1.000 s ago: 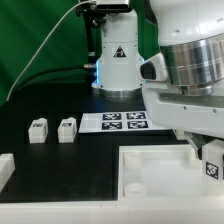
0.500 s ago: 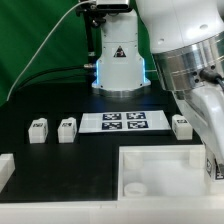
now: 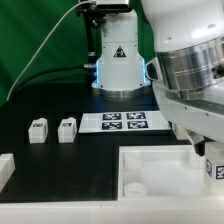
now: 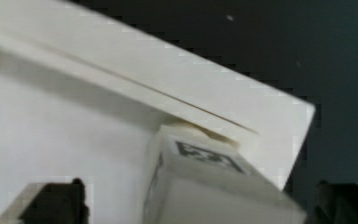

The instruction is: Assemble one leg

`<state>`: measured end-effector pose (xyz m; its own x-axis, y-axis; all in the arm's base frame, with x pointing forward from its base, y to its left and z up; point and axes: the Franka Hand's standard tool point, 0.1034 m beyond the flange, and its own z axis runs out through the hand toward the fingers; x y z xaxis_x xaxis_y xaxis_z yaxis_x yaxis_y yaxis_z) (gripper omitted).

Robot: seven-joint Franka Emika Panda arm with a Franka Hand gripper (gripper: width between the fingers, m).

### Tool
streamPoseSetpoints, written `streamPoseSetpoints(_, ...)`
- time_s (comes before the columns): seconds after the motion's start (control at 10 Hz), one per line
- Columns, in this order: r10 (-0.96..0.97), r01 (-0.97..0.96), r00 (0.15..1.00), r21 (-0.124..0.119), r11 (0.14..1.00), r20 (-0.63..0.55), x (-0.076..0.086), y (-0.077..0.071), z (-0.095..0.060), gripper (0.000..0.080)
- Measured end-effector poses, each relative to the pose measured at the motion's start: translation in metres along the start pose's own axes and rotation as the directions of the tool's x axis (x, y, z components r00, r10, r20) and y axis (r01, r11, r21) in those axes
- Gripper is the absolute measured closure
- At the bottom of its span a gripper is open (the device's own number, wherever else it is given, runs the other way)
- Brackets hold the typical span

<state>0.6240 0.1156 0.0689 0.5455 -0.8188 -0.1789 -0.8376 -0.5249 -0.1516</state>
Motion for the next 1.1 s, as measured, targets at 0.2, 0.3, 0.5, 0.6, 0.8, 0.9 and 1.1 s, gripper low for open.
streamPoseSetpoints(0.2,-0.198,0.198,0.980,0.002,0.980,-0.003,0.0022,0.0006,0.0002,0.0151)
streamPoseSetpoints(0.3,-0.298,0.298,0.954,0.002,0.954,-0.003,0.0023,0.0007,0.0002,0.0151)
streamPoseSetpoints(0.5,-0.587,0.587,0.809,-0.028,0.809,-0.011,0.0045,0.0015,-0.0003,0.0151)
streamPoseSetpoints(0.6,-0.705,0.703,0.709,-0.053,0.709,-0.014,0.0046,0.0002,-0.0010,0.0151)
streamPoseSetpoints(0.8,-0.659,0.658,0.752,-0.049,0.751,-0.017,0.0052,0.0007,-0.0006,0.0265)
streamPoseSetpoints(0.9,-0.626,0.625,0.779,-0.046,0.779,-0.018,0.0047,0.0005,-0.0005,0.0265)
streamPoseSetpoints(1.1,-0.515,0.514,0.857,-0.044,0.857,-0.023,0.0041,0.0005,-0.0002,0.0505)
